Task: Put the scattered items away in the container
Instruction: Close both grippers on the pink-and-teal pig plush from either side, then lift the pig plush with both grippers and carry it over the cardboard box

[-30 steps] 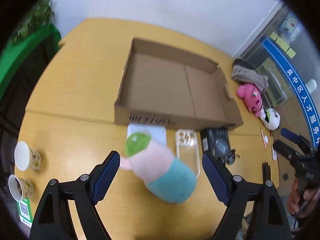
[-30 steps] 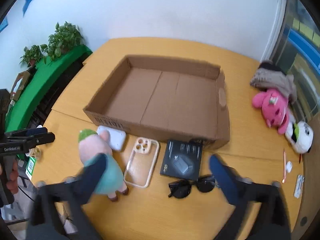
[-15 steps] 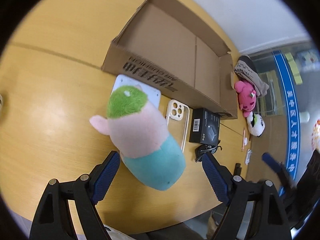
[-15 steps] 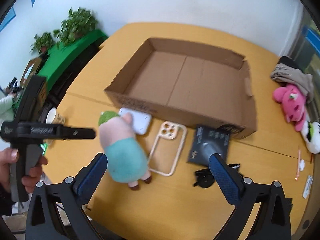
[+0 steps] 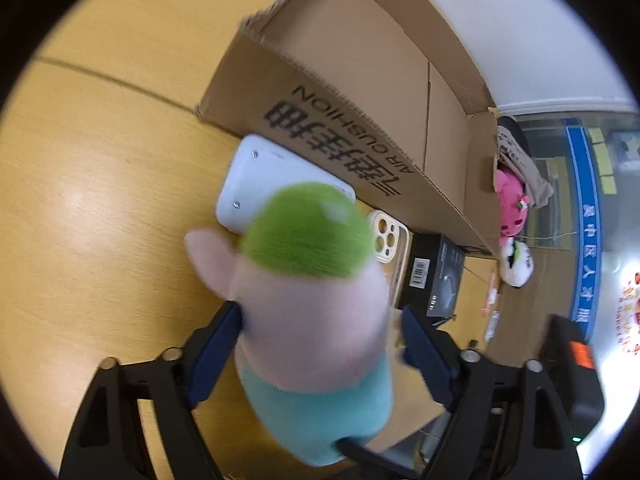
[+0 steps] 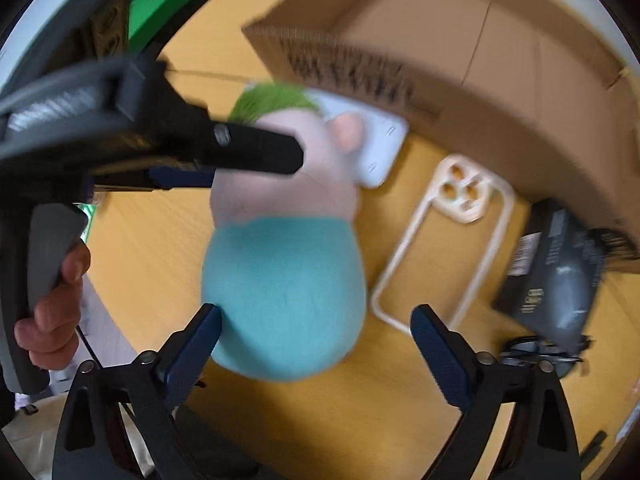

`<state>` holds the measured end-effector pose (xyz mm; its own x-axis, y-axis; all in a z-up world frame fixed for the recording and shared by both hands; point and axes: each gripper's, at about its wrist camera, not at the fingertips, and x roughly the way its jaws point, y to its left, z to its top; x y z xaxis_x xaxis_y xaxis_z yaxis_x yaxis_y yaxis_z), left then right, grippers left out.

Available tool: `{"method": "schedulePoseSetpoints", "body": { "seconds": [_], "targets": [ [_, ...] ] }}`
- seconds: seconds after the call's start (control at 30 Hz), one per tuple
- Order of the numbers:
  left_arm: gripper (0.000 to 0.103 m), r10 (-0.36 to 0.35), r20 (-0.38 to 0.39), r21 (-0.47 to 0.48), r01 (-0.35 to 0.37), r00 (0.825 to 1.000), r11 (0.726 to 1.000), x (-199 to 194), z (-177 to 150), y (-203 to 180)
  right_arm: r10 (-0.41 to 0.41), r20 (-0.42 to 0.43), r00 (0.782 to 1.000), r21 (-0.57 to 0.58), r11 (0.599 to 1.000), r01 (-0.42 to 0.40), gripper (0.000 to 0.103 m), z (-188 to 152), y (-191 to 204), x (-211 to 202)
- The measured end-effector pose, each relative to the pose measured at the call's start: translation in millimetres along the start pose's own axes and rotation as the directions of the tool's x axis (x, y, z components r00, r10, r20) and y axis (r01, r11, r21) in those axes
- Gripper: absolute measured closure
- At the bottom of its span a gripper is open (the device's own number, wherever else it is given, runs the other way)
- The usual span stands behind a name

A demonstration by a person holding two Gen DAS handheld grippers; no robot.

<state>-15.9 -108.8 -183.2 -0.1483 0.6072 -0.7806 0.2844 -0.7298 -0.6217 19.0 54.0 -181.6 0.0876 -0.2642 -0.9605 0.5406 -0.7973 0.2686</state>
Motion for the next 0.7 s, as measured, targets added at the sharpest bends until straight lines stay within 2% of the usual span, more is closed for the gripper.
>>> {"method": "schedulePoseSetpoints", "body": {
  "seconds": [0.13,0.3,0.43,0.57,0.7],
  "targets": [
    [0.037,0.007,-0.001,0.035,-0.007,1.000,0.999,4,-6,-3,0.081,-0.038,0.996,-0.010,0.997,-0.082,0.023,1,10,16],
    [0.046,0.016,-0.007,0.083,-0.015,1.000,0.996,-1,-11,-11,0.124,-0.055,0.991,0.019,0.992,-0.123,0.028,-3,10,21],
    [0.049,0.039,0.004,0.127,-0.039,0.999,0.991,-14,-17,-20,0.161,-0.042,0.986,0.032,0.987,-0.159,0.036,-13,11,18],
    [0.051,0.022,0.079,0.178,-0.036,0.997,0.983,-49,-20,-42,0.194,0.026,0.981,0.024,0.981,-0.195,0.038,-18,18,-3],
    [0.051,-0.028,0.184,0.227,-0.015,0.982,0.974,-97,-12,-76,0.201,0.163,0.966,-0.004,0.979,-0.203,0.038,-16,26,-50]
  ]
}}
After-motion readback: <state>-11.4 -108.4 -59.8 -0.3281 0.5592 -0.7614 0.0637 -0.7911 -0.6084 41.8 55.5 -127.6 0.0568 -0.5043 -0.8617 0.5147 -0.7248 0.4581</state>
